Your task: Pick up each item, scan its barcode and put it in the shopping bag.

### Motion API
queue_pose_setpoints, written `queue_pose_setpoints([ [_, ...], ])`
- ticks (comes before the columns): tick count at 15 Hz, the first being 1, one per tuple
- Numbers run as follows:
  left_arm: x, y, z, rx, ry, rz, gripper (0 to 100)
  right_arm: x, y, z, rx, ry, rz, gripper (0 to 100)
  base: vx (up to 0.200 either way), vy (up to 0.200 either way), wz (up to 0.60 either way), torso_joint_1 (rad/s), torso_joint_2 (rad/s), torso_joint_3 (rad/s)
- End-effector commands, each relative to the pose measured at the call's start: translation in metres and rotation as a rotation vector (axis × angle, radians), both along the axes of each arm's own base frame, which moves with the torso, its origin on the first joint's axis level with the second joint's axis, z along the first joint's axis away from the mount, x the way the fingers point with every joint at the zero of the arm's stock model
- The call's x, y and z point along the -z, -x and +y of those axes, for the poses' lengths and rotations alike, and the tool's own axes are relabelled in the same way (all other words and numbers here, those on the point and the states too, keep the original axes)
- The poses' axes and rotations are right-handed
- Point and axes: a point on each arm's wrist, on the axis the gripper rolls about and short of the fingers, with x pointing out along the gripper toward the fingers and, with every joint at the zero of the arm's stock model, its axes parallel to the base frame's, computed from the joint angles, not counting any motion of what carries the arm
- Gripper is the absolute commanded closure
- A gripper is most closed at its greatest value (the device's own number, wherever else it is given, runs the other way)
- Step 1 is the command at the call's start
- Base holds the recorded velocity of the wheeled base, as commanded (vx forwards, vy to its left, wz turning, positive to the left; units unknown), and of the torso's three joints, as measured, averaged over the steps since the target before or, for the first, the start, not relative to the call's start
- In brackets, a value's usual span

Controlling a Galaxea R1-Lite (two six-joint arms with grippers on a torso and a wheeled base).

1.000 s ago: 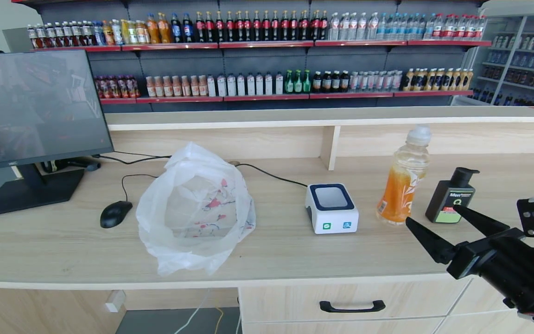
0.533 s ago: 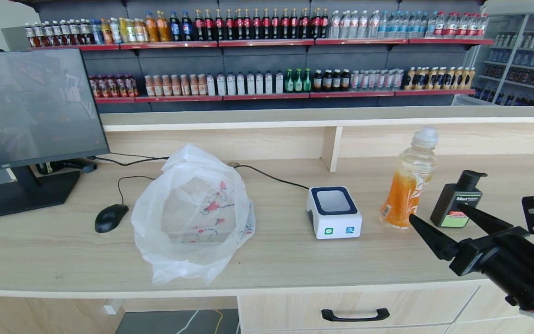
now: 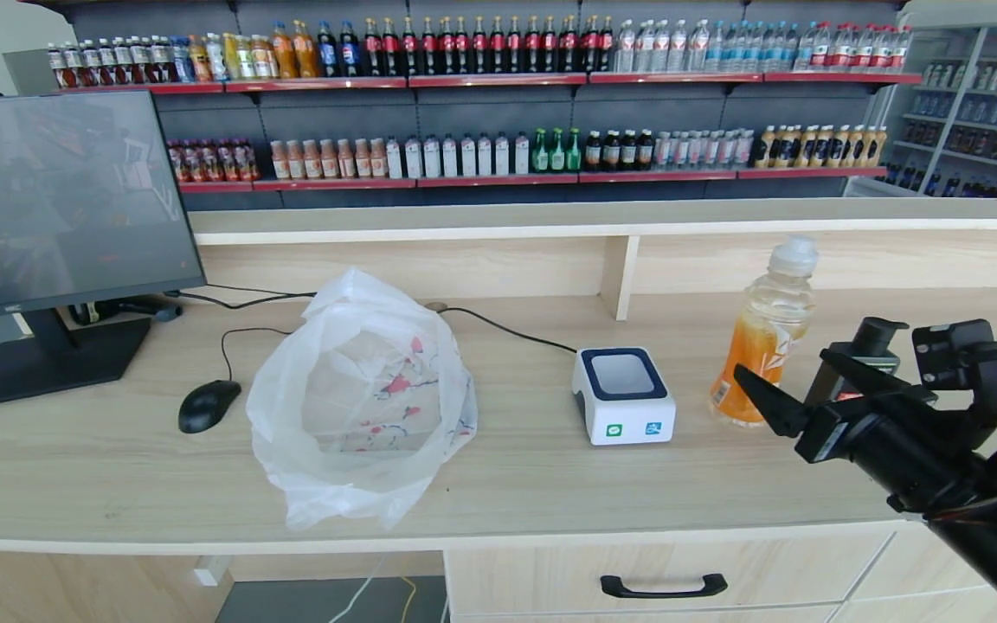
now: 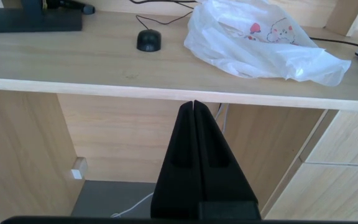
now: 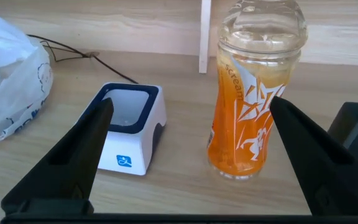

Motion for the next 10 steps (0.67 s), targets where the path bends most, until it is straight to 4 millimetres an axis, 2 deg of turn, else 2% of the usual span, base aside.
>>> queue_pose_setpoints([
  [1,0.0,0.0,0.0,0.0,0.0,0.0,100,0.012,-0.015,-0.001,0.019,0.011,0.041,0,0.0,0.0,0.0,0.0,0.0,0.0],
  [10,0.0,0.0,0.0,0.0,0.0,0.0,100,0.022,-0.038,-0.012,0.083,0.016,0.063,0,0.0,0.0,0.0,0.0,0.0,0.0],
])
